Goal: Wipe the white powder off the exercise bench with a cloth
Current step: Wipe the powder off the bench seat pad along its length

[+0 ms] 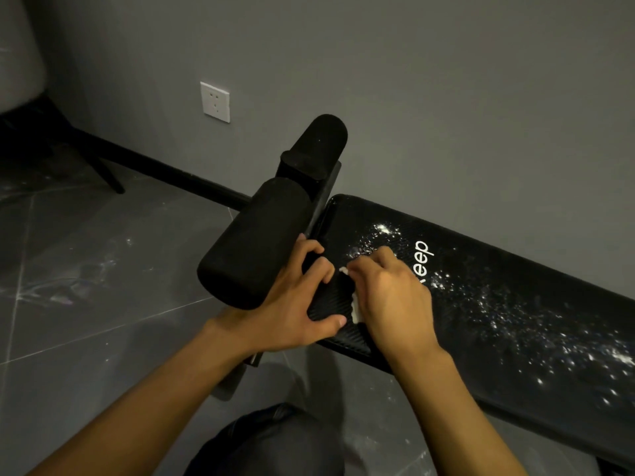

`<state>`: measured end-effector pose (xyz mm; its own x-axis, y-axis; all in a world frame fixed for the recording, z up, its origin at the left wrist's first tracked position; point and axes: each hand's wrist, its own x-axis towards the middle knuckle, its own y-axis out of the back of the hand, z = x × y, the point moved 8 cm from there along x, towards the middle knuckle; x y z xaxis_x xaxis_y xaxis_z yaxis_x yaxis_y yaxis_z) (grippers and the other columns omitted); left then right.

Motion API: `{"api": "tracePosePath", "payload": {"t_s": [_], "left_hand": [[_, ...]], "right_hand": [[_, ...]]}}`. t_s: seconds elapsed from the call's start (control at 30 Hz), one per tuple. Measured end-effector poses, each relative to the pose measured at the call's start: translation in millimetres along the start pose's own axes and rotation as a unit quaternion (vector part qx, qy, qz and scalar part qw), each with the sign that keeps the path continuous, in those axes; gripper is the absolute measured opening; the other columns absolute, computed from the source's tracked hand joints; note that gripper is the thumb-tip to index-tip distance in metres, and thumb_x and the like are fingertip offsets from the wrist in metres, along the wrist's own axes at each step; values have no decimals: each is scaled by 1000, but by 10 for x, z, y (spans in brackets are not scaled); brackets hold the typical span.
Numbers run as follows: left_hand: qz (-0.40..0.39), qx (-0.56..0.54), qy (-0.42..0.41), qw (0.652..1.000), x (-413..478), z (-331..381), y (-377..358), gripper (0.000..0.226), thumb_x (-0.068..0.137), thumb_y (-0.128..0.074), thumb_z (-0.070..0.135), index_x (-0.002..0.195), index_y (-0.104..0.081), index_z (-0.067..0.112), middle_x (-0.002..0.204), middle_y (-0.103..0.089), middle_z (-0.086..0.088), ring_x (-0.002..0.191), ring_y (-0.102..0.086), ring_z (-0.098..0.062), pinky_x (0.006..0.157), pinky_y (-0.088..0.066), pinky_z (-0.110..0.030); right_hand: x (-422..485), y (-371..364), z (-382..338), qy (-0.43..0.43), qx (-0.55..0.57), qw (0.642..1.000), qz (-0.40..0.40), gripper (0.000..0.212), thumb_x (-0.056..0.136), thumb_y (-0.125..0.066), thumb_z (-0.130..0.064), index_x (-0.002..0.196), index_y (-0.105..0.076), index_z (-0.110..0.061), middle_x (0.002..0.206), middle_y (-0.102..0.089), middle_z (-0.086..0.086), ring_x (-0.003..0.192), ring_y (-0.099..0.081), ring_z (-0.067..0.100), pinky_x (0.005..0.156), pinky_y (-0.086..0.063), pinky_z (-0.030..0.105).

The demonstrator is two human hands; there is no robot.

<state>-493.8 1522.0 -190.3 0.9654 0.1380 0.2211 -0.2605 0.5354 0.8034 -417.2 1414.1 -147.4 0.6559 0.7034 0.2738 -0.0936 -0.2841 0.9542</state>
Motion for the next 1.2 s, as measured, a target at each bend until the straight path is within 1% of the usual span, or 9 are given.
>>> {"api": "tracePosePath", "payload": {"t_s": [0.13, 0.3, 0.4, 0.6, 0.73, 0.9, 1.0, 1.1, 1.2], "left_hand": [[-16, 15, 3, 1000, -5, -7, -7, 50, 74, -55, 67, 104, -31, 35, 144, -24, -1, 144, -22, -24, 109, 2, -15], [-1, 37, -11, 999, -26, -20, -13, 51, 78, -56, 67, 113, -35, 35, 145, -25, -3, 144, -22, -24, 111, 11, -12], [-4, 56, -11, 998, -28, -38, -26, 55, 80, -54, 68, 122, -36, 38, 149, -21, 0, 147, -17, -24, 118, 1, -28], [-2, 55, -8, 998, -25, -64, -31, 53, 80, -53, 71, 118, -37, 38, 148, -22, 3, 149, -16, -25, 122, -13, -43], [20, 50, -20, 998, -12, -82, -20, 54, 79, -55, 71, 117, -38, 37, 145, -24, 4, 146, -21, -23, 121, -20, -42], [20, 49, -24, 998, 18, -68, 18, 55, 77, -59, 72, 115, -40, 37, 139, -26, 4, 134, -31, -22, 112, -33, -45], [29, 54, -32, 998, 24, -39, 64, 56, 76, -60, 73, 114, -43, 35, 136, -29, 4, 126, -37, -21, 104, -39, -44], [28, 50, -40, 998, 8, -51, 47, 56, 77, -60, 71, 116, -44, 34, 138, -29, 4, 130, -35, -21, 108, -38, -43], [23, 49, -34, 998, 10, -67, 10, 56, 77, -59, 71, 117, -41, 36, 141, -27, 3, 138, -28, -22, 114, -29, -41]], "right_hand": [[88, -4, 14, -4, 42, 999, 8, 30, 102, -50, -34, 125, -64, -21, 110, -57, 3, 93, -61, 23, 67, -52, 37], [-174, 41, -22, 70, 81, 994, 3, 18, 97, -57, -34, 107, -68, -22, 100, -55, -4, 80, -58, 15, 58, -48, 30], [-35, 35, 9, 54, 67, 996, 18, 22, 98, -54, -35, 107, -69, -21, 98, -54, -2, 77, -58, 17, 57, -50, 33], [196, -28, -76, 15, 49, 999, 14, 24, 100, -53, -32, 106, -70, -16, 97, -55, 3, 75, -59, 20, 61, -53, 37], [-11, 63, -112, 49, 81, 995, -7, 20, 98, -58, -31, 110, -71, -22, 98, -55, -2, 72, -60, 15, 58, -52, 32], [318, -48, -46, -5, 41, 999, 16, 27, 102, -49, -34, 111, -69, -17, 103, -55, 3, 80, -60, 21, 64, -53, 37], [314, -75, -85, 34, 95, 995, -2, 23, 100, -54, -31, 112, -70, -20, 103, -55, -1, 81, -61, 17, 68, -55, 36], [123, -46, -132, 80, 123, 989, -23, 16, 98, -59, -26, 109, -70, -25, 99, -54, -7, 76, -59, 12, 65, -52, 31], [185, -48, -57, 43, 91, 995, 21, 19, 98, -57, -29, 108, -71, -21, 97, -55, -4, 74, -59, 16, 61, -52, 35]]}}
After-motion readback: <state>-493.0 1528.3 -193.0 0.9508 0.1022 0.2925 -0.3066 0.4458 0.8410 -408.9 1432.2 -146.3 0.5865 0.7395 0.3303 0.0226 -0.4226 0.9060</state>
